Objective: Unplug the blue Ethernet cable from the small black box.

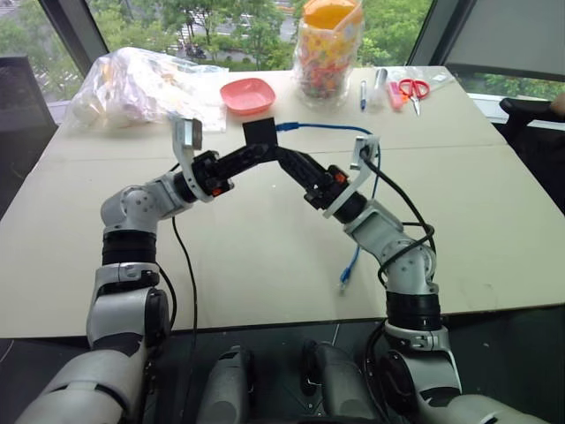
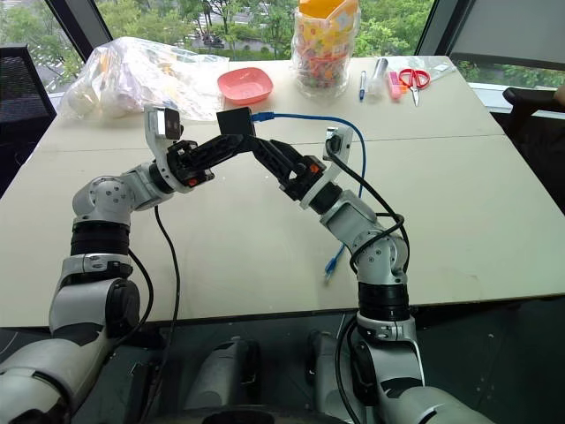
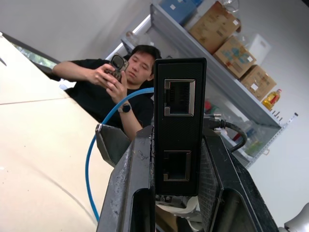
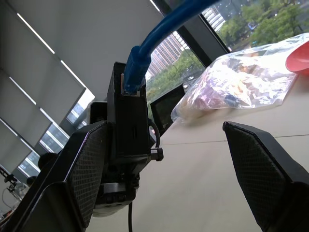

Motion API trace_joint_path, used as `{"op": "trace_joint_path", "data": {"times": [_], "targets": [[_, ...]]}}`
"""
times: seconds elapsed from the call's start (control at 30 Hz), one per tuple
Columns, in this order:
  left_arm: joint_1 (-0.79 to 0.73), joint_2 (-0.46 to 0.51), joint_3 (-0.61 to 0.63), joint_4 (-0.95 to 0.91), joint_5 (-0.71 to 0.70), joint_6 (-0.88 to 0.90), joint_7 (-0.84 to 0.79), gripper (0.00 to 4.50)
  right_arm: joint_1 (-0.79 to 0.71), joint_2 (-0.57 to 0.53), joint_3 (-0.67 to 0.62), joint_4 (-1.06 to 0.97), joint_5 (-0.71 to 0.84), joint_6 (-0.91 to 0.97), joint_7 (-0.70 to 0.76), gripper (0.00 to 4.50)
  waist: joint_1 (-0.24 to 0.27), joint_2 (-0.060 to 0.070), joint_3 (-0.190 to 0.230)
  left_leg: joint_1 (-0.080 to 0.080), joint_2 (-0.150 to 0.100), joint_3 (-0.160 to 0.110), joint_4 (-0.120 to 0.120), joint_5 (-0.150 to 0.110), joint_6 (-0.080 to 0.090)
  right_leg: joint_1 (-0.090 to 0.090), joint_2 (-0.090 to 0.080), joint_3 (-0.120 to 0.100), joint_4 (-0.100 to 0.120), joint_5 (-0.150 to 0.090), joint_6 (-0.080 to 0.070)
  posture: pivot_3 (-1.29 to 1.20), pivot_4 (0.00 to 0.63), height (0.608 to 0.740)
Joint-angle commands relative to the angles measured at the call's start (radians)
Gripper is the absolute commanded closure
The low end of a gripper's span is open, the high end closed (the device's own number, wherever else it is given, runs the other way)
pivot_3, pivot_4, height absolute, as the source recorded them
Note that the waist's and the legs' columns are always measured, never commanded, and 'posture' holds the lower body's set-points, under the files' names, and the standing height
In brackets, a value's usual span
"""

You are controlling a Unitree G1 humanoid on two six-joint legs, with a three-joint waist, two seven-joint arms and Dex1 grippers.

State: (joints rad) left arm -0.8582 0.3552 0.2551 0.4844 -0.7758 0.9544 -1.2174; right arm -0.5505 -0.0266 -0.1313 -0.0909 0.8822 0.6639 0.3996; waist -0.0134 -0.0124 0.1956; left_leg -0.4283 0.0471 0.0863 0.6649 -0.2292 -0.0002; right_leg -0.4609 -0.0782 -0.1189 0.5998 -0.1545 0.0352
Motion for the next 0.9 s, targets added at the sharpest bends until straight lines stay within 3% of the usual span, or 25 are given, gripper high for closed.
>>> {"op": "trace_joint_path", "data": {"times": [0.03,0.9], "targets": [[0.006,0.005,0.006,-0.045,-0.031,0.005,0.000,3.99,-0.029,0.004,-0.026,-0.040,0.007,-0.044,-0.004,0.57,0.000,0.000,0.000,0.000,0.000,0.000,0.000,0.000,0.000,0.000,0.000,0.000,0.000,0.000,0.000,0.00,0.150,0.740],[0.034,-0.014,-0.010,-0.076,-0.057,0.014,0.018,3.99,-0.042,0.010,-0.014,-0.030,0.025,-0.043,0.021,0.57,0.000,0.000,0.000,0.000,0.000,0.000,0.000,0.000,0.000,0.000,0.000,0.000,0.000,-0.001,-0.001,0.00,0.150,0.740]]}}
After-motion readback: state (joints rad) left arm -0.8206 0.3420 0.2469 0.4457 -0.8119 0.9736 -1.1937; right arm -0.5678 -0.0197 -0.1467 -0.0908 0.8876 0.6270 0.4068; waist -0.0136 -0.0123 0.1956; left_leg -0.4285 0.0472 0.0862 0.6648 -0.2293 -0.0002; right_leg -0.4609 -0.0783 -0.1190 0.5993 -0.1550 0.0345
